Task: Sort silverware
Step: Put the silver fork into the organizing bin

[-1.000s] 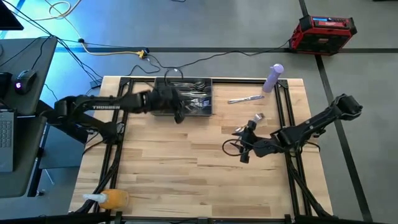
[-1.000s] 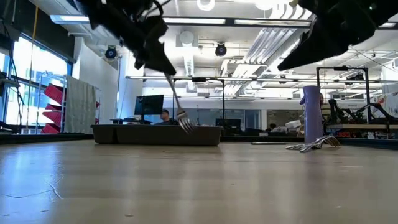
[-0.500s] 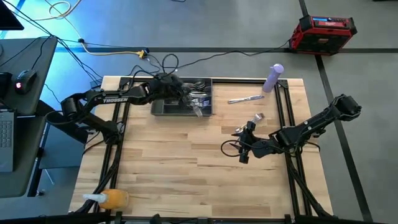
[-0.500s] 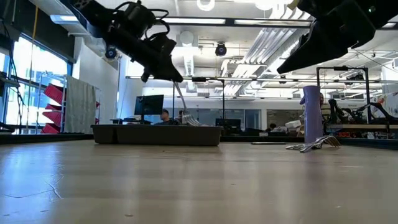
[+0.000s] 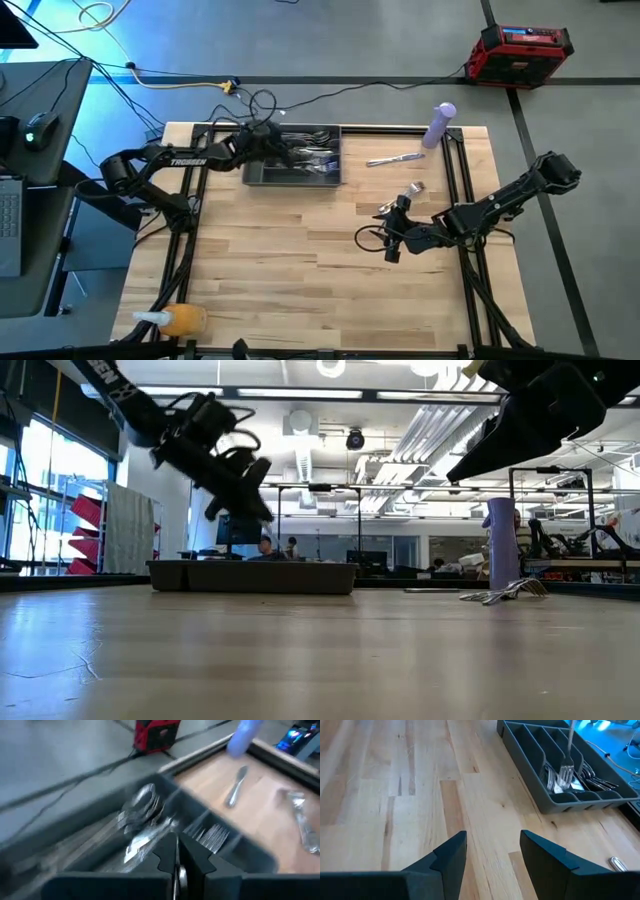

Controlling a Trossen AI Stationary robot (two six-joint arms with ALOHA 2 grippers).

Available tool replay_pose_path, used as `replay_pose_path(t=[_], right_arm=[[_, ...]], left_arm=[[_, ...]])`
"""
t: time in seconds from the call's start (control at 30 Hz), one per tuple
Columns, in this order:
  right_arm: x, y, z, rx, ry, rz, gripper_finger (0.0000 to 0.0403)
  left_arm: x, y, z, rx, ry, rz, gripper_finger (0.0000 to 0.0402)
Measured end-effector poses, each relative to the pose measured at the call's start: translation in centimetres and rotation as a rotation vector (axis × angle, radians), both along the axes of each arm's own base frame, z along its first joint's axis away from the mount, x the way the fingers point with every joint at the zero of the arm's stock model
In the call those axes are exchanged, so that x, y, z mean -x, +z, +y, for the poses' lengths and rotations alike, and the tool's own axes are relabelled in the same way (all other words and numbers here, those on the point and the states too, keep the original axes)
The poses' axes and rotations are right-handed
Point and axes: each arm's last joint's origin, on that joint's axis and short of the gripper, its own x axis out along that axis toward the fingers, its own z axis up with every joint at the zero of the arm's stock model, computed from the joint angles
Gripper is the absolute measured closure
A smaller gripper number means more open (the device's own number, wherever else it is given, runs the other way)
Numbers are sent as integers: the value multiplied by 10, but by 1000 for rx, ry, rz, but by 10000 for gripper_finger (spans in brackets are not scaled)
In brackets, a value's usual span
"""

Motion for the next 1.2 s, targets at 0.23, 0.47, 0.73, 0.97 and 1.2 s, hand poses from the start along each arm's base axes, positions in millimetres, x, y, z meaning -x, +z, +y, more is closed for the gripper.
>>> replay_pose_path(t=[0.23,0.47,0.73,0.97,1.2], right_arm=[[0,0,0,-4,-2,-2,231],[-1,0,-1,-4,-7,-3,231],[4,-5,-5,12,-39,62,231],[18,-24,-40,-55,-71,423,231],[20,-27,-95,-92,-31,598,231]], left_arm=[[9,-32,-9,82,54,-45,401],[7,-30,-11,62,-19,-46,336],[-1,9,-6,-37,-199,-144,235],[-8,24,-59,-35,-427,-58,250],[-18,0,-138,104,-534,56,271]])
